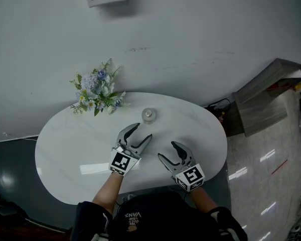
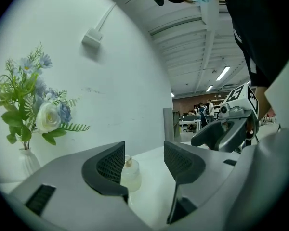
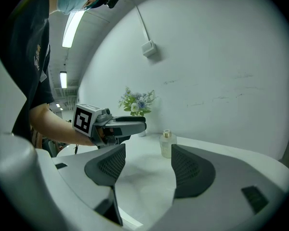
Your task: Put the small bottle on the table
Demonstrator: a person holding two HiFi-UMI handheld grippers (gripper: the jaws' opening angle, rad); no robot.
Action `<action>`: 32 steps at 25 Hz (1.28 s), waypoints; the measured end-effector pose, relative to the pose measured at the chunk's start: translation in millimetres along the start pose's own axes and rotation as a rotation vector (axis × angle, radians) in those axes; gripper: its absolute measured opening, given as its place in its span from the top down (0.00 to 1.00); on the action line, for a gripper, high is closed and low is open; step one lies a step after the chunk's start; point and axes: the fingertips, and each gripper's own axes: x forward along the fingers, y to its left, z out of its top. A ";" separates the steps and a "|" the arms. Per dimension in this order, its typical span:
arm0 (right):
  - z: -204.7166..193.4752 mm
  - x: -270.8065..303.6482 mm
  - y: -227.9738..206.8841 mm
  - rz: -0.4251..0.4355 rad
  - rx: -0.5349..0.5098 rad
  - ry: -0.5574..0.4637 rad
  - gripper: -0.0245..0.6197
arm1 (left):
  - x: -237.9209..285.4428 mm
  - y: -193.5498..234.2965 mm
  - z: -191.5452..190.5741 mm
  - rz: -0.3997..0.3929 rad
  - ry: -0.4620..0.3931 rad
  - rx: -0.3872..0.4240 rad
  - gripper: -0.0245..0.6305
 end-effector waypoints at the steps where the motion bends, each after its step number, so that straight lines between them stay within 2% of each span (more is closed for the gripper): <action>1: 0.4 -1.3 5.0 -0.003 -0.004 -0.002 0.55 | -6.5 -3.3 1.9 -0.003 -0.002 -0.003 0.57; 11: 5.2 -22.3 66.3 -0.025 -0.044 -0.041 0.55 | -83.3 -42.1 14.9 -0.031 -0.013 -0.014 0.60; 29: 1.5 -71.1 168.6 -0.068 -0.089 -0.096 0.55 | -219.0 -102.1 26.7 -0.015 -0.030 -0.030 0.82; 31: 1.8 -74.3 178.2 -0.080 -0.097 -0.105 0.60 | -232.3 -106.6 25.9 -0.012 -0.034 -0.045 0.83; 32: 2.2 -76.3 183.3 -0.086 -0.102 -0.112 0.68 | -239.1 -109.2 26.8 -0.011 -0.040 -0.049 0.84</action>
